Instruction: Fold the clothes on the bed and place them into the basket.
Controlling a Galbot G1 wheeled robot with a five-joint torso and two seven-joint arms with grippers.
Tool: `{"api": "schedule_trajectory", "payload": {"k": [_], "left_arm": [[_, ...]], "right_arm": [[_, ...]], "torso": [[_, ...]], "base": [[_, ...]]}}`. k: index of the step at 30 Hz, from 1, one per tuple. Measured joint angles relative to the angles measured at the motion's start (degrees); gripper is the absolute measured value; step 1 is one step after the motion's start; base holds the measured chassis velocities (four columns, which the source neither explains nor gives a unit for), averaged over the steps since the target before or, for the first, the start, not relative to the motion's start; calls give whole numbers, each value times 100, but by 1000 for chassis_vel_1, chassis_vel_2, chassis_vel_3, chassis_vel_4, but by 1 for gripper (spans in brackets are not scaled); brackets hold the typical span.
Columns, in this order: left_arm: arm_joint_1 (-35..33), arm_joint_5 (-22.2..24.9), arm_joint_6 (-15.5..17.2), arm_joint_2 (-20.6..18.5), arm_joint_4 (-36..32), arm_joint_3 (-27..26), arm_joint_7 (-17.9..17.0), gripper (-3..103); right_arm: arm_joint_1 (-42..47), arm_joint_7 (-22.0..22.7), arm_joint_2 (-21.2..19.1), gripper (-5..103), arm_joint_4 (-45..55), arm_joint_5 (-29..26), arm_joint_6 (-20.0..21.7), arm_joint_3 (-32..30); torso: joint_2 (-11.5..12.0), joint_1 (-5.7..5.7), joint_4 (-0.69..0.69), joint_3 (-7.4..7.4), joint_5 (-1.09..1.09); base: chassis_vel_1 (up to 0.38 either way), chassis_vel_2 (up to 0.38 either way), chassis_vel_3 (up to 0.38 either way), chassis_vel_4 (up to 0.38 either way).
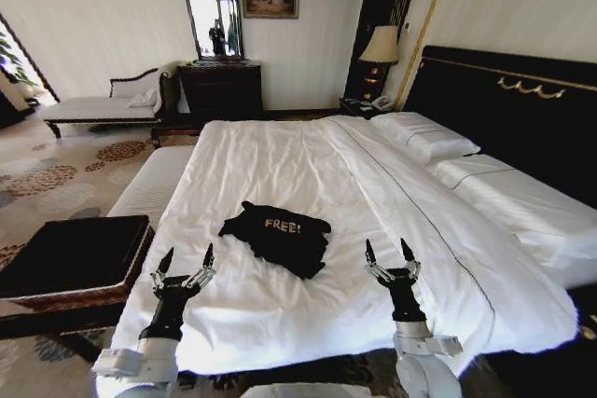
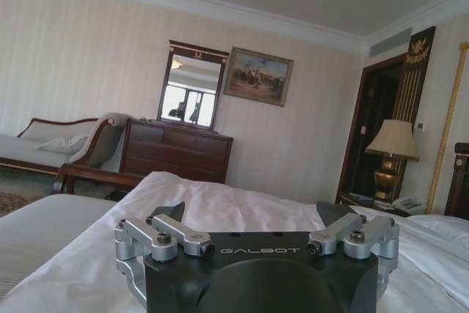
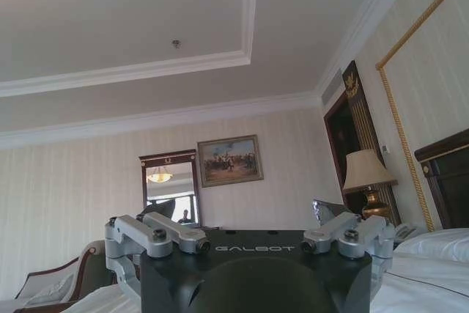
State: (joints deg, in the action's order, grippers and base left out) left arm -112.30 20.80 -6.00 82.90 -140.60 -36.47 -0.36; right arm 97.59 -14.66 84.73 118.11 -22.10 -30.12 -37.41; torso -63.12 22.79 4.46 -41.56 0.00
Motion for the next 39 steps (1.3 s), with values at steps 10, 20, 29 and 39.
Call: {"api": "schedule_trajectory", "payload": {"k": [10, 20, 29, 39], "left_arm": [[23, 47, -15, -45, 41, -2, -1, 100], [111, 102, -8, -128, 130, -38, -9, 100], [404, 123, 215, -326, 330, -264, -178, 100], [1709, 1464, 1961, -1468, 1459, -291, -883, 100]], "right_arm": [[43, -37, 45, 100, -20, 72, -37, 1], [28, -33, 89, 100, -96, 140, -41, 26], [-140, 89, 94, 100, -340, 216, -61, 103], [-460, 700, -118, 100, -487, -213, 204, 431]], "torso": [[-8, -20, 0, 7, 0], [-2, -5, 1, 1, 0], [-4, -11, 0, 3, -1], [-3, -9, 1, 2, -2]], "base": [[-42, 20, 18, -14], [23, -16, -31, 14], [0, 0, 0, 0], [0, 0, 0, 0]]}}
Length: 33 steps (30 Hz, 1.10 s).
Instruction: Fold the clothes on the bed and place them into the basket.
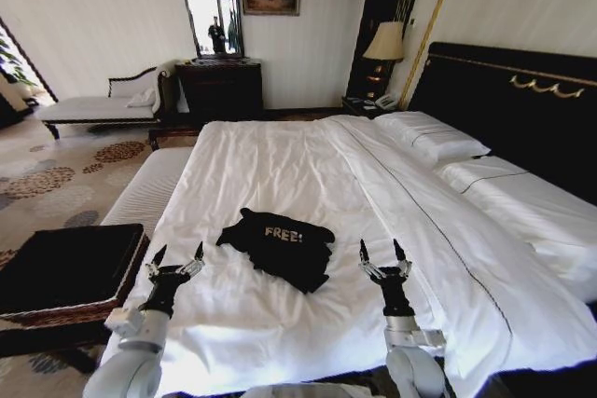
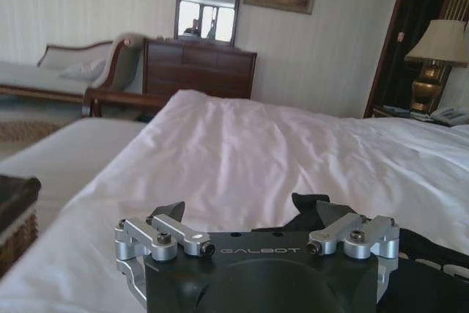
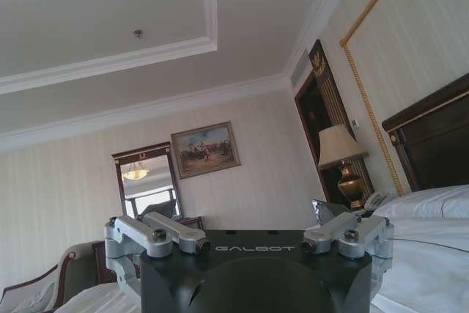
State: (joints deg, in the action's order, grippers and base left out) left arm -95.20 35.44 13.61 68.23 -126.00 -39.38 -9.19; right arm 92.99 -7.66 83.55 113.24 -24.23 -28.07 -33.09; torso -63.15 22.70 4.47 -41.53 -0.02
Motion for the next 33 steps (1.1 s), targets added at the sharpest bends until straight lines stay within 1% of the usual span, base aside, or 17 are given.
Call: {"api": "schedule_trajectory", "payload": {"k": [1, 3, 4, 6, 8, 10, 11, 12, 13, 17, 19, 21, 22, 23, 28, 30, 33], "left_arm": [[213, 324, 101, -97, 157, 73, -50, 100], [336, 468, 139, -143, 230, 106, -54, 100], [547, 733, 209, -218, 349, 157, -71, 100], [1031, 1519, 514, -359, 595, 235, -164, 100], [1093, 1628, 567, -370, 628, 241, -197, 100], [1756, 2561, 1086, -409, 1006, 297, -616, 100], [1756, 2561, 1086, -409, 1006, 297, -616, 100], [2127, 2772, 1308, -407, 1226, 367, -784, 100], [2328, 2831, 1401, -400, 1359, 426, -856, 100], [3680, 3046, 1903, -274, 2602, 971, -1280, 100], [3866, 3082, 1980, -235, 2809, 1052, -1320, 100], [4523, 3133, 2155, -43, 3487, 1300, -1467, 100], [4835, 3114, 2180, 78, 3783, 1421, -1493, 100], [4835, 3114, 2180, 78, 3783, 1421, -1493, 100], [5770, 2847, 2189, 617, 4914, 1758, -1506, 100], [5804, 2840, 2194, 648, 4972, 1764, -1511, 100], [6027, 2814, 2282, 906, 5408, 1785, -1627, 100]], "right_arm": [[-65, 44, -13, 100, -52, 16, 11, 40], [-99, 47, -16, 100, -99, 55, 7, 47], [-155, 47, -21, 100, -187, 122, -6, 55], [-306, 51, -47, 100, -451, 208, -45, 117], [-336, 61, -56, 100, -490, 205, -45, 144], [-566, 153, -124, 100, -744, 154, -37, 373], [-566, 153, -124, 100, -744, 154, -37, 373], [-661, 162, -138, 100, -849, 156, -37, 443], [-698, 165, -139, 100, -900, 159, -38, 467], [-844, 204, -118, 100, -1153, 199, -38, 585], [-859, 207, -112, 100, -1188, 219, -39, 597], [-897, 210, -91, 100, -1284, 289, -50, 620], [-901, 217, -80, 100, -1322, 316, -57, 622], [-901, 217, -80, 100, -1322, 316, -57, 622], [-878, 239, -105, 100, -1421, 365, -86, 627], [-879, 239, -113, 100, -1433, 367, -90, 626], [-908, 246, -150, 100, -1493, 368, -103, 612]], "torso": [[0, 0, -1, 0, -2], [0, 0, -2, 0, -2], [0, 0, -1, 0, 0], [0, 0, 1, 0, 1], [0, 0, 1, 0, 2], [1, 0, -5, -1, 2], [1, 0, -5, -1, 2], [0, 0, -4, -1, 2], [0, 0, -4, 0, 2], [0, 0, 1, -1, 1], [0, 1, -1, -1, 2], [1, 1, -2, -1, 2], [1, 1, -1, -1, 2], [1, 1, -1, -1, 2], [1, 1, 0, 0, 3], [0, 1, 0, 0, 3], [0, 1, -1, 0, 2]], "base": [[0, 0, 0, 0], [0, 0, 0, 0], [0, 0, 0, 0], [0, 0, 0, 0], [0, 0, 0, 0], [0, 0, 0, 0], [0, 0, 0, 0], [0, 0, 0, 0], [0, 0, 0, 0], [0, 0, 0, 0], [0, 0, 0, 0], [0, 0, 0, 0], [0, 0, 0, 0], [0, 0, 0, 0], [0, 0, 0, 0], [0, 0, 0, 0], [0, 0, 0, 0]]}}
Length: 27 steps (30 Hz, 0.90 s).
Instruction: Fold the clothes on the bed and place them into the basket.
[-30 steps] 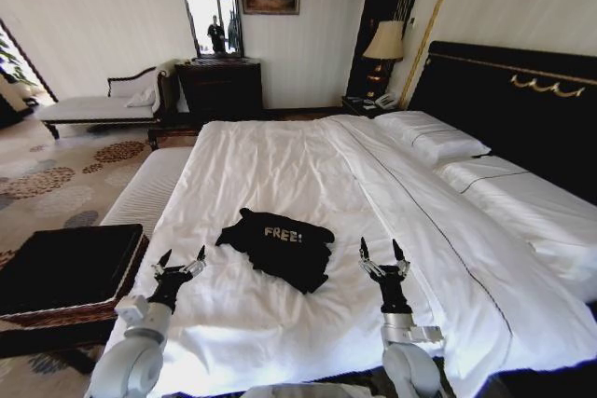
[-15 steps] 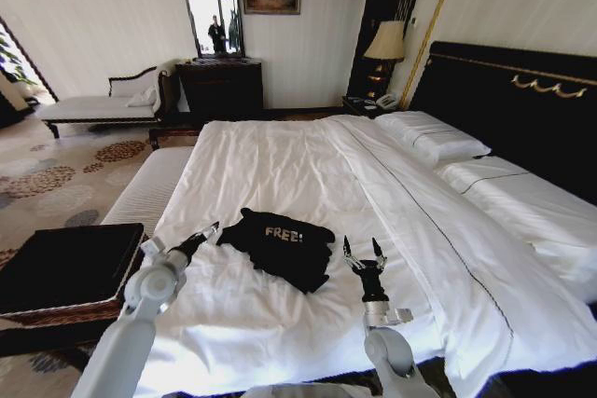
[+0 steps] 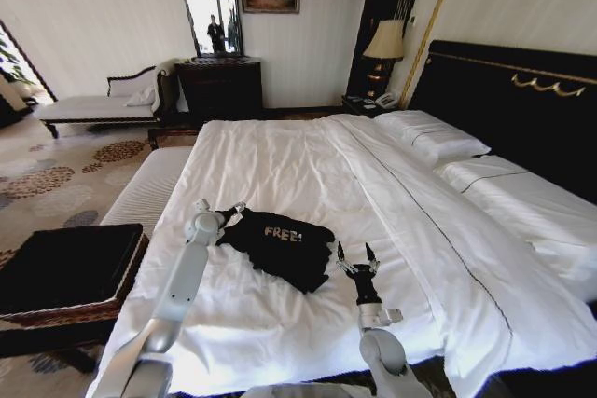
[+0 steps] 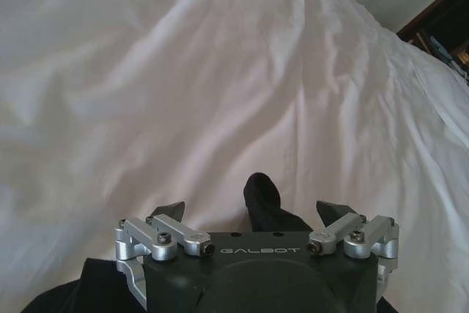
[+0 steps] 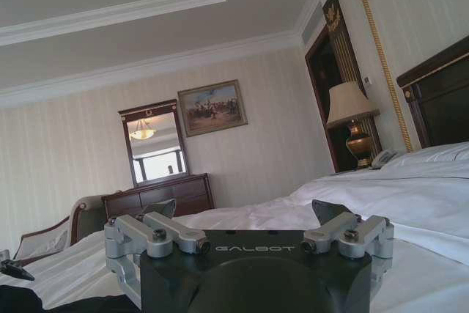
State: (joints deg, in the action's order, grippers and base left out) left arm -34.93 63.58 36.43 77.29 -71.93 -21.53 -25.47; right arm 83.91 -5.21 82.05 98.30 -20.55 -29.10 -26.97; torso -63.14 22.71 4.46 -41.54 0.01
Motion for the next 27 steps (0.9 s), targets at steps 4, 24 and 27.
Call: {"api": "schedule_trajectory", "payload": {"k": [4, 24, 27], "left_arm": [[37, -29, -12, 90, 142, 21, 69, 100], [174, -311, -499, 250, 587, -20, 621, 28], [120, -310, -502, 198, 529, -23, 656, 18]], "right_arm": [[-43, 13, -27, 100, -54, -4, -4, 1], [-223, 45, -182, 100, -408, -44, -138, 98], [-316, 232, -279, 100, -431, -308, -81, 211]], "torso": [[-1, -1, -2, 1, 0], [-1, -1, 0, 1, -1], [-1, -2, 0, 1, -1]], "base": [[0, 0, 0, 0], [0, 0, 0, 0], [0, 0, 0, 0]]}}
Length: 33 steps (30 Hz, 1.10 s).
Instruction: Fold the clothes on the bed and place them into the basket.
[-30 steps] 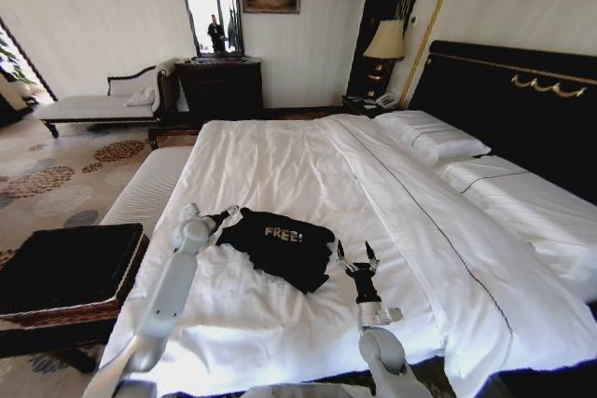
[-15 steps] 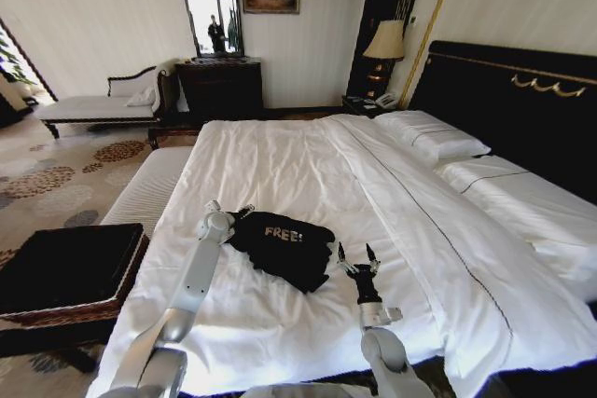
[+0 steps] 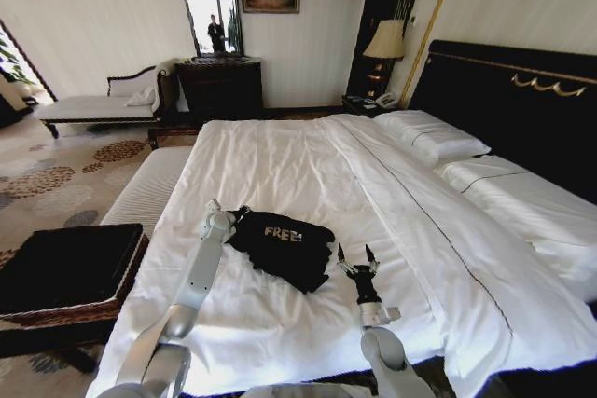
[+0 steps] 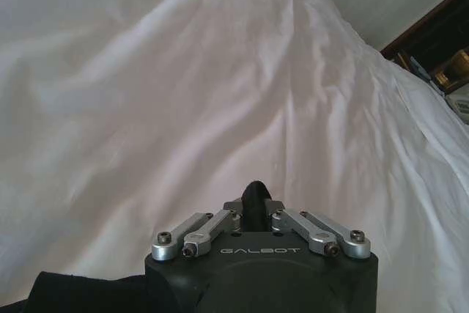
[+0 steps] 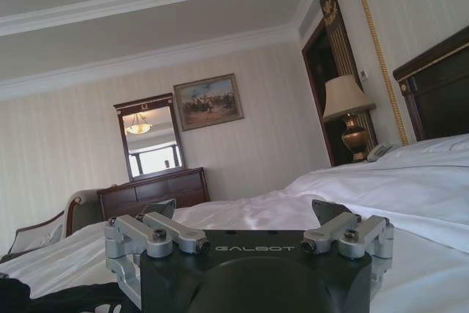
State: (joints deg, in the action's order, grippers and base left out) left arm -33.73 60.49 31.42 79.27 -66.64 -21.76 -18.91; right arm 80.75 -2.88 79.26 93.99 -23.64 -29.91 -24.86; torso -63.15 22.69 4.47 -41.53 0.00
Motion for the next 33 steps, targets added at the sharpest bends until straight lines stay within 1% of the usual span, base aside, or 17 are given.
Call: {"api": "schedule_trajectory", "payload": {"k": [2, 3, 4, 6, 8, 9, 10, 11, 12, 15, 16, 17, 20, 23, 28, 29, 33], "left_arm": [[-7, -2, -4, -13, -6, -1, 17, 18], [-45, -33, -63, -96, -60, -11, 137, 7], [-77, -32, -80, -166, -129, -19, 202, 3], [-130, -4, -85, -262, -237, -38, 276, 3], [-286, 73, -89, -505, -539, -82, 478, 1], [-286, 73, -89, -505, -539, -82, 478, 1], [-458, 125, -117, -718, -837, -135, 692, 1], [-458, 125, -117, -718, -837, -135, 692, 1], [-654, 113, -187, -913, -1097, -158, 971, 1], [-982, -51, -409, -1136, -1418, -275, 1417, 1], [-982, -51, -409, -1136, -1418, -275, 1417, 1], [-1162, -91, -522, -1199, -1551, -356, 1570, 1], [-1563, -95, -709, -1267, -1827, -520, 1763, 1], [-1723, -120, -763, -1270, -1950, -561, 1827, 1], [-2025, -337, -905, -1265, -2209, -641, 1950, 1], [-2134, -529, -991, -1282, -2300, -661, 2009, 1], [-2414, -897, -1129, -1316, -2536, -744, 2110, 1]], "right_arm": [[-16, 36, -19, 100, 1, -70, 21, 23], [-113, 251, -125, 100, 36, -430, 129, 150], [-181, 353, -202, 100, 61, -637, 194, 221], [-265, 429, -291, 100, 84, -852, 274, 296], [-509, 504, -554, 100, 152, -1405, 554, 507], [-509, 504, -554, 100, 152, -1405, 554, 507], [-736, 570, -794, 100, 210, -1899, 807, 696], [-736, 570, -794, 100, 210, -1899, 807, 696], [-1053, 721, -1151, 100, 261, -2471, 1172, 981], [-1631, 1002, -1877, 100, 355, -3365, 1728, 1492], [-1631, 1002, -1877, 100, 355, -3365, 1728, 1492], [-1920, 1109, -2147, 100, 361, -3729, 1951, 1769], [-2517, 1190, -2510, 100, 237, -4251, 2300, 2395], [-2796, 1332, -2600, 100, 159, -4512, 2580, 2730], [-3282, 2213, -2592, 100, 128, -5222, 3306, 3260], [-3426, 2414, -2555, 100, 71, -5336, 3471, 3373], [-3698, 2589, -2430, 100, -251, -5356, 3578, 3552]], "torso": [[0, 0, 0, 0, 0], [0, 0, 0, 0, 0], [0, 0, 0, 0, -1], [0, 0, 1, 0, -1], [0, 0, 0, 0, 0], [0, 0, 0, 0, 0], [0, 0, -5, 0, 1], [0, 0, -5, 0, 1], [0, 0, -1, 0, 2], [0, 0, -5, 0, -3], [0, 0, -5, 0, -3], [0, 0, -2, 0, -1], [0, 0, 0, 0, -1], [0, 0, -2, 0, -1], [0, 0, 0, 0, 0], [1, 0, 1, 0, 1], [0, 0, -2, 0, 0]], "base": [[0, 0, 0, 0], [0, 0, 0, 0], [0, 0, 0, 0], [0, 0, 0, 0], [0, 0, 0, 0], [0, 0, 0, 0], [0, 0, 0, 0], [0, 0, 0, 0], [0, 0, 0, 0], [0, 0, 0, 0], [0, 0, 0, 0], [0, 0, 0, 0], [0, 0, 0, 0], [0, 0, 0, 0], [0, 0, 0, 0], [0, 0, 0, 0], [0, 0, 0, 0]]}}
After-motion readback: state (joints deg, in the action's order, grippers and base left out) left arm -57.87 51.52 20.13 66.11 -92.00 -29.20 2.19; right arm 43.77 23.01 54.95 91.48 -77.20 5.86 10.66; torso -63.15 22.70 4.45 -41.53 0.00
